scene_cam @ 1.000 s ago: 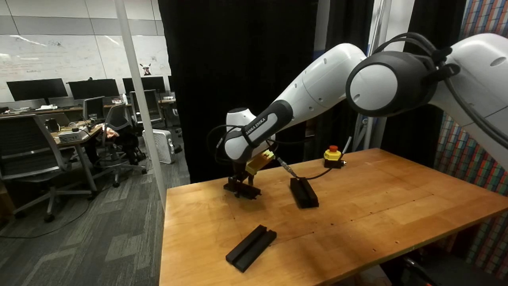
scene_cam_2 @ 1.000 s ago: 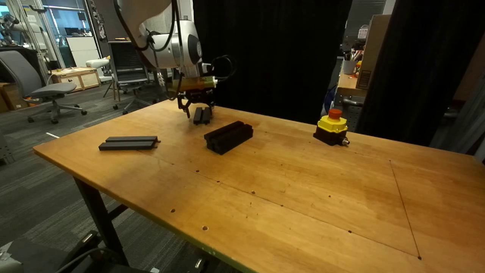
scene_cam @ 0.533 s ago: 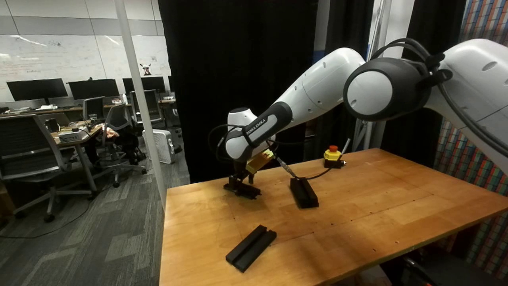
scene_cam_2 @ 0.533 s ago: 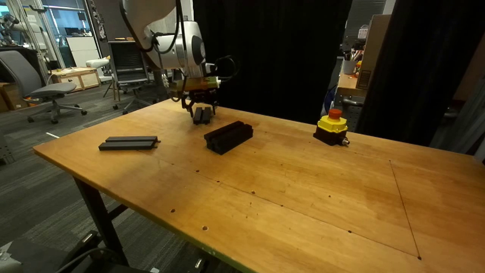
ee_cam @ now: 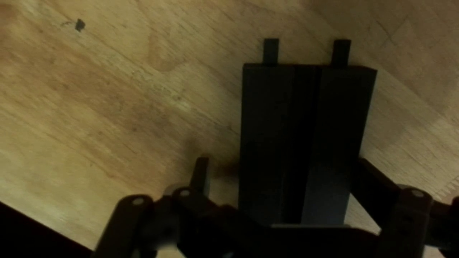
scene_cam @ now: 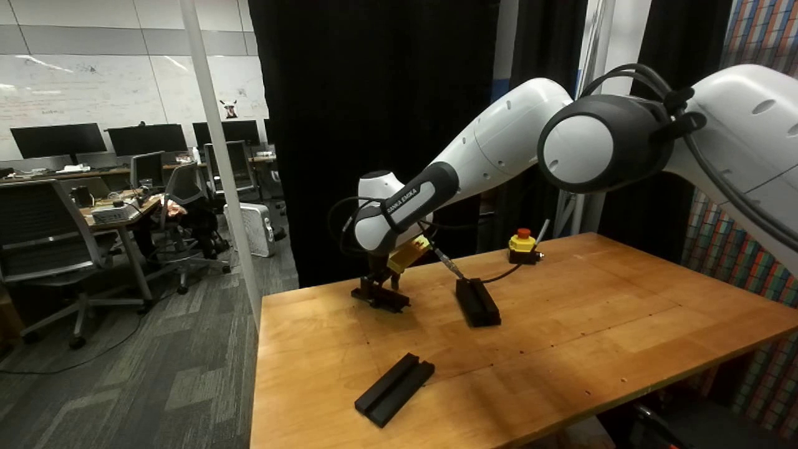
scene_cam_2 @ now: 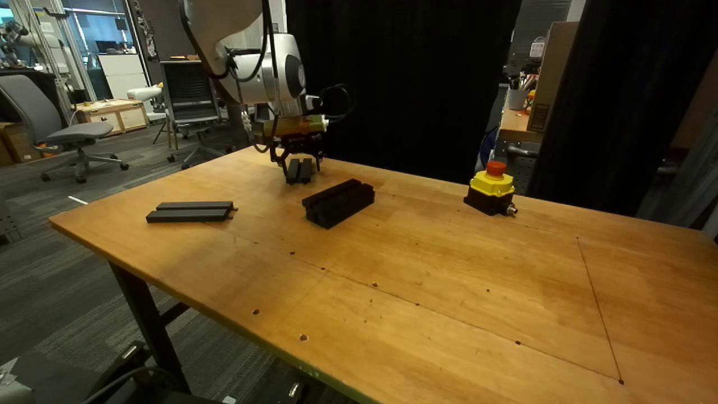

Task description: Stack up the black pads

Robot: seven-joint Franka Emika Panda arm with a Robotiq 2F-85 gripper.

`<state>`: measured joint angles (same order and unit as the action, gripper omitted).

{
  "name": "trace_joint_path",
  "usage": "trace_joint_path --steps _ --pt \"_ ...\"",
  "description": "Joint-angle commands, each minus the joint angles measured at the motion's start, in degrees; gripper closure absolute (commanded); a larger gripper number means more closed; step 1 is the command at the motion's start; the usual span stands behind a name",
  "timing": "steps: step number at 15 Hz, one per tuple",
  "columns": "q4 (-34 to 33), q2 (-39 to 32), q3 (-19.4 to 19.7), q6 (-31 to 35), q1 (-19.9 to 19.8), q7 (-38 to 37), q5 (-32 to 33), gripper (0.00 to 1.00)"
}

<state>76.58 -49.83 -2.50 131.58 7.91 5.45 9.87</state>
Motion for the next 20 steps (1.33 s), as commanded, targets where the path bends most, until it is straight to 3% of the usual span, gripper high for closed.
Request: trace_joint_path --steps 1,4,5,13,20 --pt "-2.9 -1.5 -1.0 -1.7 -0.8 2.4 -1.2 0.26" --pt "-3.4 -1.4 -1.7 -3.5 -1.2 3.2 -2.3 0.51" --pt "-3.8 -1.2 -1.9 -4.7 -1.4 3.6 -2.8 0.54" --pt "0.6 4.2 -0.7 -7.8 -4.4 -1.3 -7.6 0.55" --pt "12.6 12.5 1.3 -1.8 -6.6 -10.5 -11.5 0.55"
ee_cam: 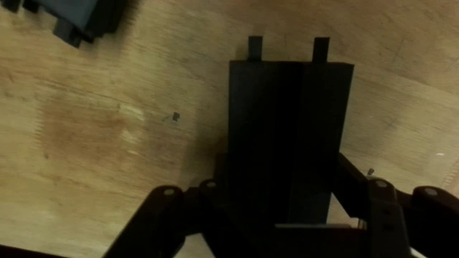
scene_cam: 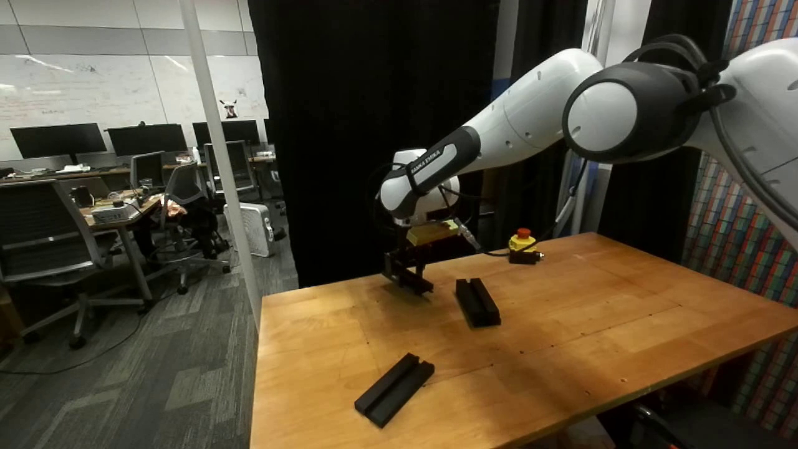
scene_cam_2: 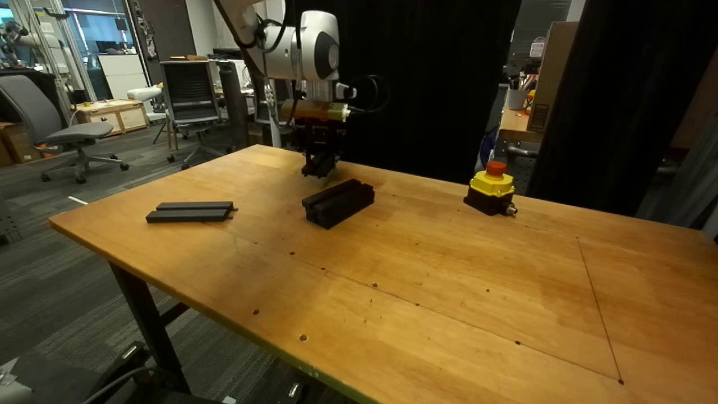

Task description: Stack up the black pads

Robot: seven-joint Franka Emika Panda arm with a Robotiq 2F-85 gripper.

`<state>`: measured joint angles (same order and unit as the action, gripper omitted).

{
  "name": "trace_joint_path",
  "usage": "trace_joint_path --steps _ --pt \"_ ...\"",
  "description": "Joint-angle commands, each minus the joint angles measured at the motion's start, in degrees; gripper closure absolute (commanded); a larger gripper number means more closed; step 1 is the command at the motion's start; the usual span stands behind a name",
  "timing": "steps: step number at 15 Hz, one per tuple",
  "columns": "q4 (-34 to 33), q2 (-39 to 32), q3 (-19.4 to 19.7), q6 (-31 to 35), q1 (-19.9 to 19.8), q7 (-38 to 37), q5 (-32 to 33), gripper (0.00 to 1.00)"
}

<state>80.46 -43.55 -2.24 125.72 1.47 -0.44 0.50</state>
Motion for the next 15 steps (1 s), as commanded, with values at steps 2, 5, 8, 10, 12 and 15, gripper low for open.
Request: trace_joint_path --steps 2,5,8,10,12,15 --pt "13.8 9.0 2.1 7.6 0.0 -8.1 -2.6 0.55" --pt "21.1 13.2 3.7 12.5 0.6 -12.9 -2.5 0.55" --pt "26.7 17.3 4.8 15.4 1.2 -15.8 -1.6 0.55" --pt "28.9 19.5 5.2 15.9 1.8 -16.6 -0.8 0.55" --pt "31.0 21.5 5.6 16.2 2.4 -17.6 0.0 0.55" --pt "34.0 24.2 6.3 16.8 3.2 -20.1 1.3 0.55"
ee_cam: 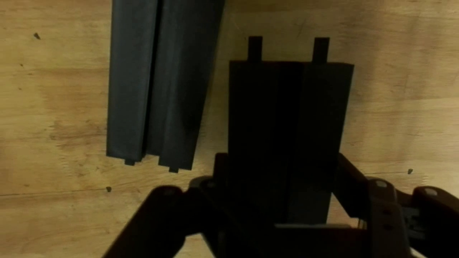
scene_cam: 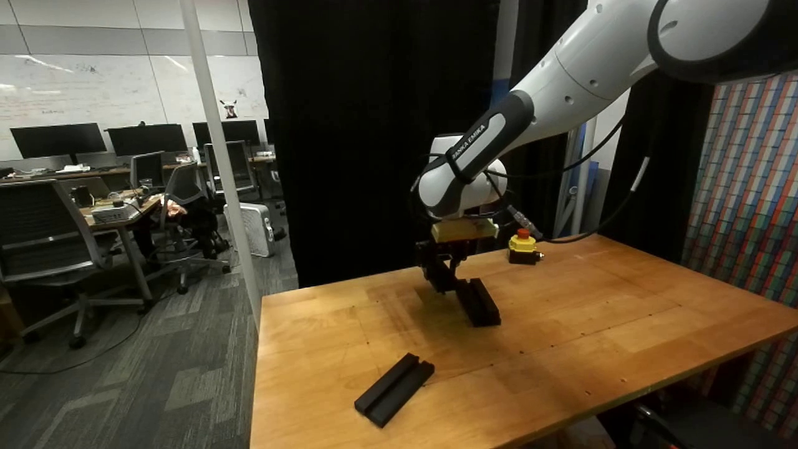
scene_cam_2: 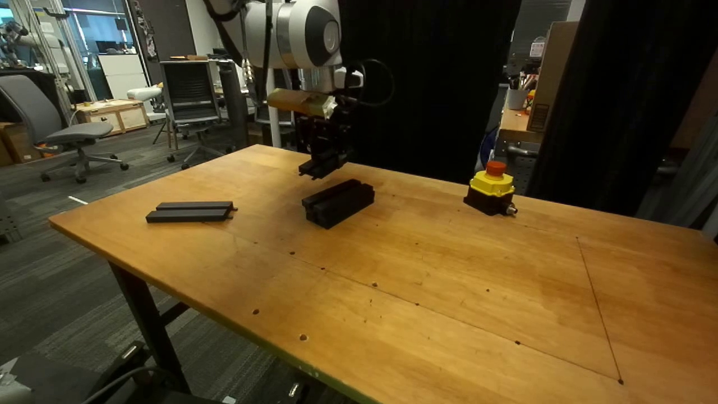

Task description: Stack up the black pads

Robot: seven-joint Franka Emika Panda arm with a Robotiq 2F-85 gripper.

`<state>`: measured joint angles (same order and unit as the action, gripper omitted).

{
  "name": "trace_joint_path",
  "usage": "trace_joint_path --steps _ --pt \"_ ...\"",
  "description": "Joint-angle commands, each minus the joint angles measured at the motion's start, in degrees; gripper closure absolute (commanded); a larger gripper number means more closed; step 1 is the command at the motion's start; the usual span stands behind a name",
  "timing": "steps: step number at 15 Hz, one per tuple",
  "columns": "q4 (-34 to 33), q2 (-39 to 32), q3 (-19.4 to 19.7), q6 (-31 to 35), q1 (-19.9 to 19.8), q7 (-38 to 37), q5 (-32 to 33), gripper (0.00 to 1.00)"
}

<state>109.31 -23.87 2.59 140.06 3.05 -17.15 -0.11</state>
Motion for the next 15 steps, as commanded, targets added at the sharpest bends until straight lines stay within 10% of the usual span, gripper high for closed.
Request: trace_joint_path --steps 1,15 --pt "6.1 5.2 1.9 2.6 1.7 -4.4 2.3 0.55" --pt "12.2 6.8 5.0 3.7 2.1 -13.4 6.3 0.55"
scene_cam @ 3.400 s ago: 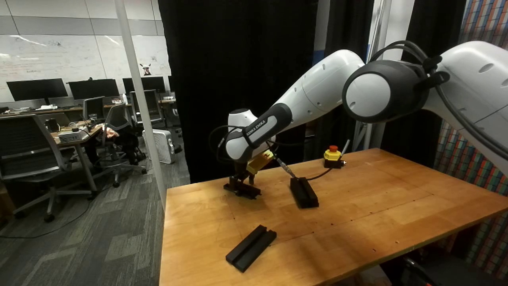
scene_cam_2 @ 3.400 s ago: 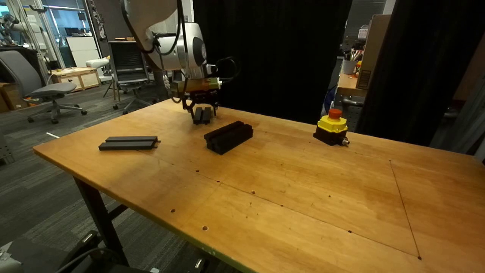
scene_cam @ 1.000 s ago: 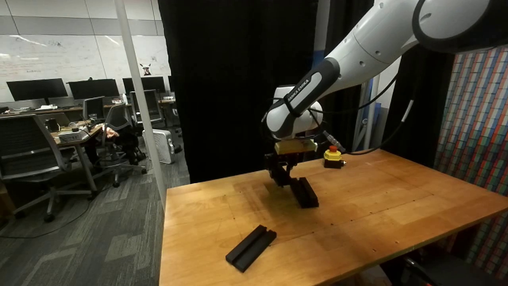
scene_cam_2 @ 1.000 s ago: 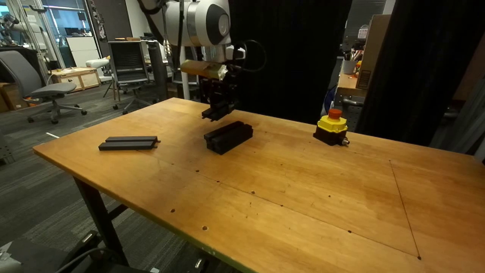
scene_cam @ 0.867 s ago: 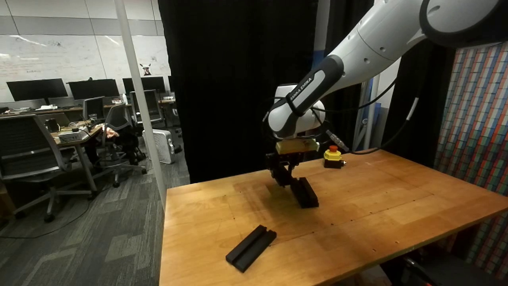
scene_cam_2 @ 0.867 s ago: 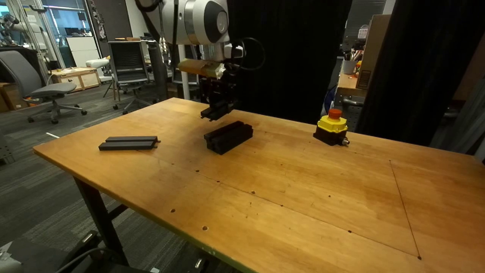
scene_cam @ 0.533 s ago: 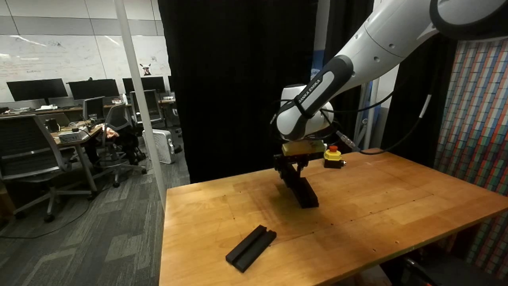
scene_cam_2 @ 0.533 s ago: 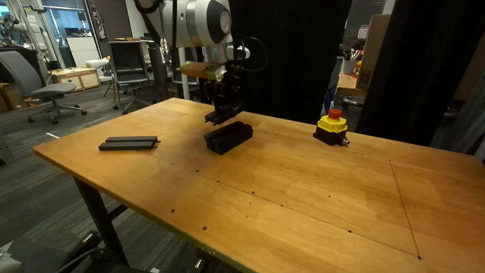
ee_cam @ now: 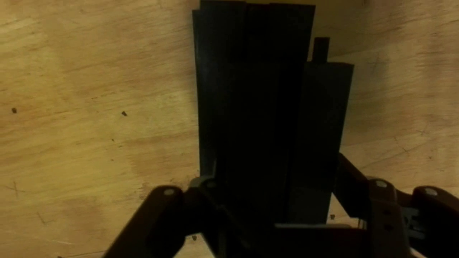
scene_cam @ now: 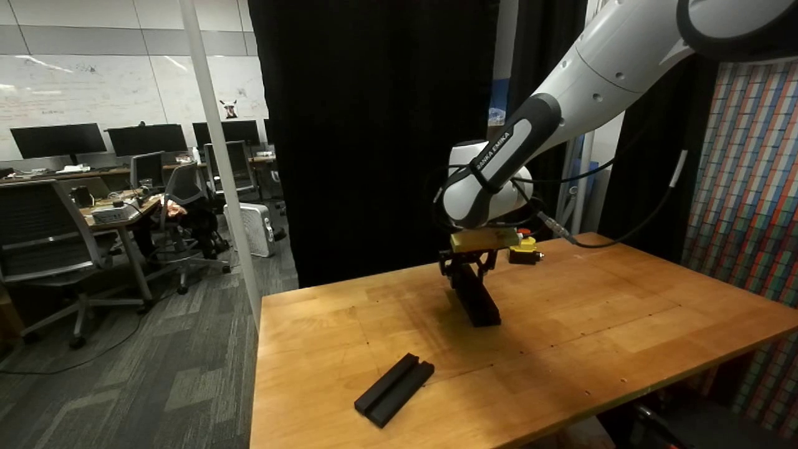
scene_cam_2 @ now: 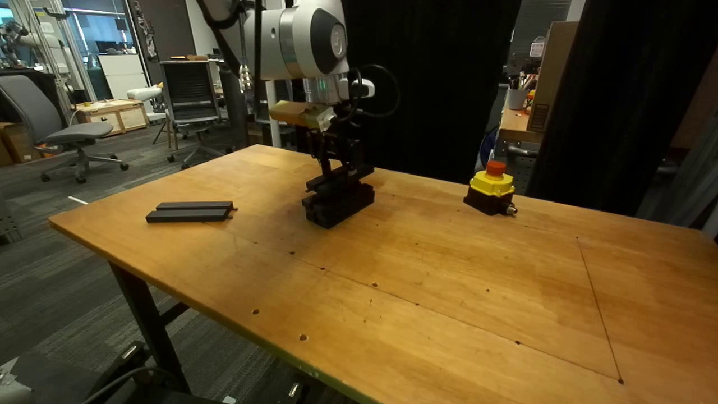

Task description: Stack up the black pads

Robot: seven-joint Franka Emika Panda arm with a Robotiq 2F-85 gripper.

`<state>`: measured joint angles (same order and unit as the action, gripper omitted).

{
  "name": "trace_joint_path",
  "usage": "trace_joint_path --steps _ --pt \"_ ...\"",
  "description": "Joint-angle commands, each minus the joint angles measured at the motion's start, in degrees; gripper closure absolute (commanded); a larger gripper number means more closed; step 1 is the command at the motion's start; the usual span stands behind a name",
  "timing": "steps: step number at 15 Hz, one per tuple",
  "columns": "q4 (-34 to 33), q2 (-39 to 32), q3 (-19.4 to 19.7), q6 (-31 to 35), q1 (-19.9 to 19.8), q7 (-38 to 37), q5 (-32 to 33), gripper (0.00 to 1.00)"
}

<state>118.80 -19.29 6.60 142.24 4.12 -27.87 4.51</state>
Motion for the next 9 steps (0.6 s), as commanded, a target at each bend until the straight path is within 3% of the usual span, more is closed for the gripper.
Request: trace_joint_path --steps 1,9 --pt "3.1 2.4 1.1 1.6 1.0 -3.0 1.8 0.55" --pt "4.4 3.0 1.3 1.4 1.2 -5.9 3.7 0.55"
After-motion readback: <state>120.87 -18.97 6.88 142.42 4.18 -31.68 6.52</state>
